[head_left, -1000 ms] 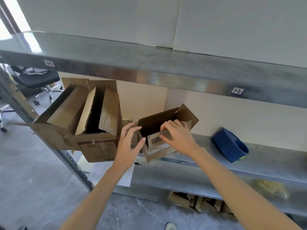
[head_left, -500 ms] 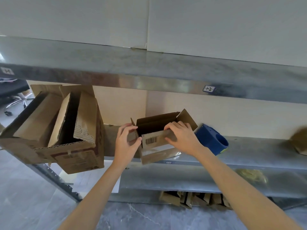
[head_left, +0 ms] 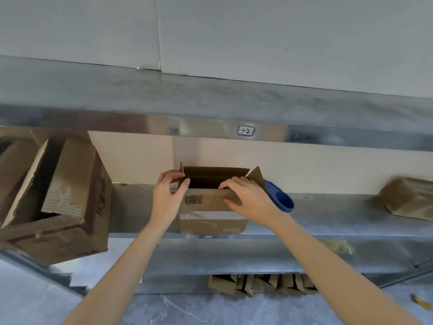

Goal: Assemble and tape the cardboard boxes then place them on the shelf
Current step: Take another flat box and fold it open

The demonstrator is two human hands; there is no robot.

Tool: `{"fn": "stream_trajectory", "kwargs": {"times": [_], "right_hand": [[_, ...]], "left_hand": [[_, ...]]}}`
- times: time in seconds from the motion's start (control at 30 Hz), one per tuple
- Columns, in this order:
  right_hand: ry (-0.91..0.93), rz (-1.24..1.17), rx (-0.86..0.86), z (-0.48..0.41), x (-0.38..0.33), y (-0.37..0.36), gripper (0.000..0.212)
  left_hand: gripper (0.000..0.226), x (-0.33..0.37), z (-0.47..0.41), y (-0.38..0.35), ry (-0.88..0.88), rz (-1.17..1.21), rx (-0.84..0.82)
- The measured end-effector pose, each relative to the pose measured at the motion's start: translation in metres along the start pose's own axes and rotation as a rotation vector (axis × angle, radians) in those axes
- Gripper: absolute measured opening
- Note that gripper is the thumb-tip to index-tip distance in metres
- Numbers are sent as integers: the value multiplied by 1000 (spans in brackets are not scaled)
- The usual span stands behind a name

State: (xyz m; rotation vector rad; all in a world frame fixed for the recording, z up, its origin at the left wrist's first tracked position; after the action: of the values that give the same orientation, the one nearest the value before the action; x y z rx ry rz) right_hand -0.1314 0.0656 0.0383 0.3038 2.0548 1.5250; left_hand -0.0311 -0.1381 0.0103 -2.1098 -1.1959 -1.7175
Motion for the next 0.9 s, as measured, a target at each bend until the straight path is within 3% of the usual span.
{"fn": "stream_trajectory", "kwargs": {"times": [0.23, 0.47, 0.9], "right_hand": [[-2, -16, 34, -5, 40, 28, 26], [-45, 42, -30, -23, 82, 23, 20], [-200, -348, -74, -35, 99, 17, 29]], "left_hand": [[25, 0, 2, -13, 43, -64, 50], [31, 0, 7, -7, 104, -41, -45], [44, -2, 12, 1, 61, -10, -217]]}}
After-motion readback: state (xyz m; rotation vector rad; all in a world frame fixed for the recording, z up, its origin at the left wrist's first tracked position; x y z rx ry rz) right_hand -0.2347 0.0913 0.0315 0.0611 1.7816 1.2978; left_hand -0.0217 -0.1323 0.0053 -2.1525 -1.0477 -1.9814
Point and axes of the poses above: each hand's wrist, its own z-axis away from the middle knuckle, its own y-axis out of the back of the hand, x = y × z, the point moved 3 cm from there along -z, towards the middle knuckle, and after that the axes turned 2 degrees about -y, right-handed, at the moved point
